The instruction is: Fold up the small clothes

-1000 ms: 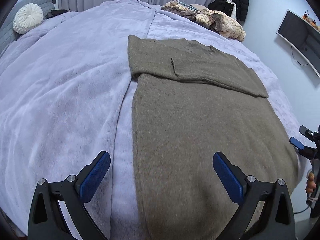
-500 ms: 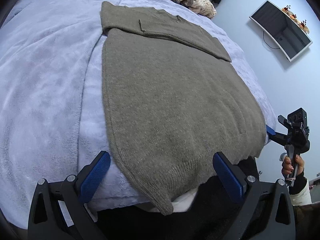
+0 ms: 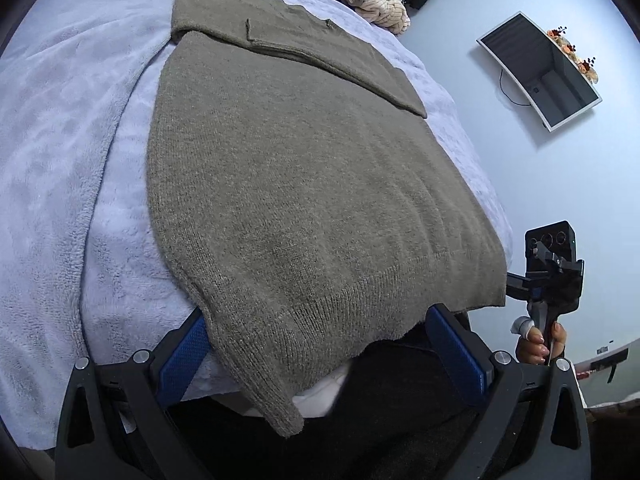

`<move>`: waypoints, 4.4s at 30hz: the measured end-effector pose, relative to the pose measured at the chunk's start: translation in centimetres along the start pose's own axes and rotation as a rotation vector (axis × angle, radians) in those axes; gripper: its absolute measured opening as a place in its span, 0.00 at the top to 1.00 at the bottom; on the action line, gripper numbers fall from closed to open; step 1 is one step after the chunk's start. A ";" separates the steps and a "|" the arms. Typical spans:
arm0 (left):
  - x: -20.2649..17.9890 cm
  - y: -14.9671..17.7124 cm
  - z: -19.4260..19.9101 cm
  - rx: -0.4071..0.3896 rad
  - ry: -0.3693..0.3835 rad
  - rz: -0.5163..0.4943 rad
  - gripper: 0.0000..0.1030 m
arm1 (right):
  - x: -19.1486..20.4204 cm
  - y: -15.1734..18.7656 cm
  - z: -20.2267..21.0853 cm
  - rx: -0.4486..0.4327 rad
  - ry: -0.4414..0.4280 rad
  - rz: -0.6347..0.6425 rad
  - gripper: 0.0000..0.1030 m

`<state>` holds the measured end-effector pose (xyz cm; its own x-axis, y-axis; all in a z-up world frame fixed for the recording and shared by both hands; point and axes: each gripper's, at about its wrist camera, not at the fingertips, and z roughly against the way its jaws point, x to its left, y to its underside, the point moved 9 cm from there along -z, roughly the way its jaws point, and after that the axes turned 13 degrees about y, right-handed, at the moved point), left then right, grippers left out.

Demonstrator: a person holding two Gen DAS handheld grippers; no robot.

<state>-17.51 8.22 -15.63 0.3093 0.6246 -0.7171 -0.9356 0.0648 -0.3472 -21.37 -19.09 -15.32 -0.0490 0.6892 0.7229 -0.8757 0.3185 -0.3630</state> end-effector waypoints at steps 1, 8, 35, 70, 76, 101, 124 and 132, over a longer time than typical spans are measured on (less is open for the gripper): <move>0.1 0.2 -0.2 0.014 -0.001 0.001 0.00 | -0.3 0.1 0.0 0.000 -0.008 -0.018 0.16; -0.1 1.0 -0.4 0.039 -0.023 0.001 0.27 | -0.8 0.6 -1.1 0.017 -0.051 -0.074 0.29; -1.8 -28.1 3.3 -0.327 0.038 -0.095 0.89 | 6.3 -24.1 -1.5 -0.185 -0.073 0.024 0.92; 10.4 -36.9 -6.0 -0.280 -0.157 0.001 0.33 | -2.2 -36.6 -14.9 -0.090 0.149 -0.103 0.47; 12.3 -35.9 -5.8 -0.291 -0.211 -0.016 0.33 | -7.7 -36.6 -15.5 -0.125 0.366 -0.144 0.90; 11.9 -20.9 -0.9 -0.190 -0.140 0.138 0.33 | 0.7 -15.2 -16.3 0.117 0.134 -0.162 0.36; 12.5 -18.6 3.1 -0.252 -0.240 0.100 0.83 | 0.4 -16.7 -12.7 -0.021 0.428 0.031 0.88; 10.2 -23.0 4.0 -0.320 -0.253 0.037 0.83 | -4.4 -22.9 -3.1 -0.285 0.648 -0.037 0.34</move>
<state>6.50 16.21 -12.50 0.1877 0.7965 -0.5747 -0.8326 -0.1813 -0.5233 0.33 -27.42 -11.99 0.3514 0.8951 0.2744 -0.7070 0.4459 -0.5490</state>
